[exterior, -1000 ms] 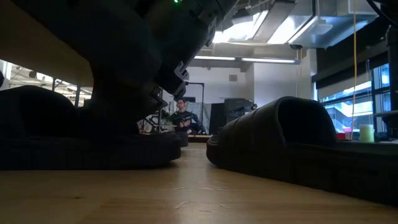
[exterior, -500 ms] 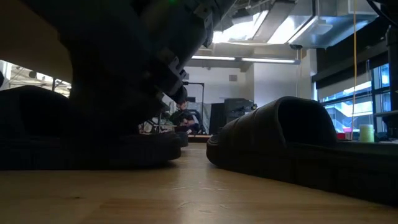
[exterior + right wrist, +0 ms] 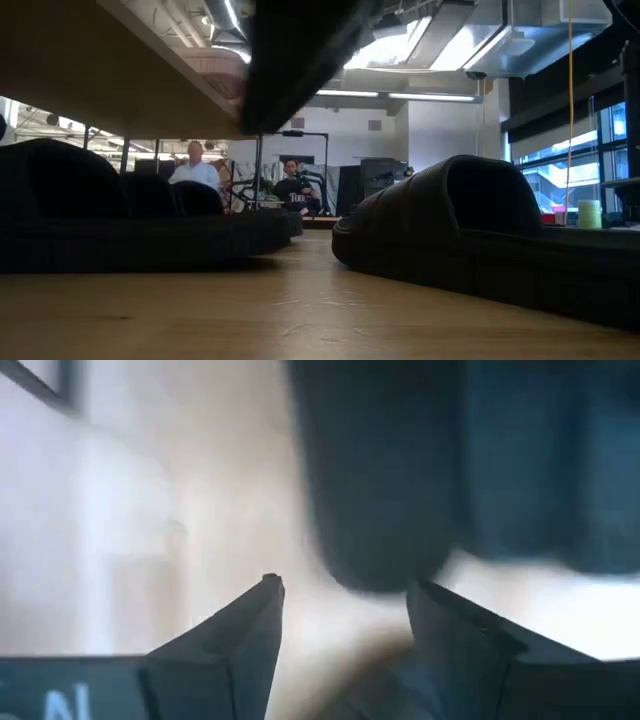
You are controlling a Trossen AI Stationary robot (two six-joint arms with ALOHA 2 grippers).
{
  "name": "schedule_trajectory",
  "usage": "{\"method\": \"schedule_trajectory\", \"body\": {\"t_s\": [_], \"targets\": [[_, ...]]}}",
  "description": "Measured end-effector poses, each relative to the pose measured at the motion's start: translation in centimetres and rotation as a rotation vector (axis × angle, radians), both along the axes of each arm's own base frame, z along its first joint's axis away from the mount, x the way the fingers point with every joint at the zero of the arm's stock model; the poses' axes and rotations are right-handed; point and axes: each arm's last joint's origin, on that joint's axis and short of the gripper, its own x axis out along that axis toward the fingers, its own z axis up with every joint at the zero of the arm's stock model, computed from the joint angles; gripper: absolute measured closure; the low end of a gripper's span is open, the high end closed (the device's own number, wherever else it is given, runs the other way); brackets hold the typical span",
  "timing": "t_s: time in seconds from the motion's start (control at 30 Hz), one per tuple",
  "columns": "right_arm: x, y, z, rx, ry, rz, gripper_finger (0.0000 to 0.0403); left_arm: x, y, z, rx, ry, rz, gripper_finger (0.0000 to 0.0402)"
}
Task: Pick and place slides into the shelf
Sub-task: Put the black slipper under the shelf
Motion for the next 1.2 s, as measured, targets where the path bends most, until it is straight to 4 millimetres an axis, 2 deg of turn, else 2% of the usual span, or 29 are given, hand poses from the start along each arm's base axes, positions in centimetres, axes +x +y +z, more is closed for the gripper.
{"method": "schedule_trajectory", "body": {"t_s": [0.17,0.27,0.37,0.5,0.63,0.83,0.97,1.2], "targets": [[-2.3,-0.3,1.6,-0.148,0.098,-0.051,0.0189,0.0,0.0,0.0,0.000,0.000,0.000,0.0185],[-3.7,0.0,3.5,-0.144,0.084,-0.058,0.0189,0.0,0.0,0.0,0.000,-0.001,0.000,0.0185],[-4.7,0.5,4.3,-0.140,0.079,-0.036,0.0189,0.0,0.0,0.0,0.001,-0.003,0.000,0.0185],[-6.2,0.3,4.4,-0.155,0.107,-0.028,0.0189,0.0,0.0,0.0,0.001,-0.003,0.000,0.0185],[-8.4,-0.4,3.6,-0.170,0.153,-0.036,0.0189,0.0,0.0,0.0,0.001,-0.004,0.001,0.0185],[-12.5,-1.5,4.1,-0.048,-0.009,-0.037,0.0189,0.0,0.0,0.0,0.001,-0.004,0.001,0.0185],[-15.4,-3.4,3.0,0.049,-0.106,-0.118,0.0189,0.0,0.0,0.0,0.001,-0.004,0.001,0.0185],[-18.7,-5.7,-2.7,0.093,-0.159,-0.118,0.0189,0.0,0.0,0.0,0.001,-0.004,0.001,0.0185]]}}
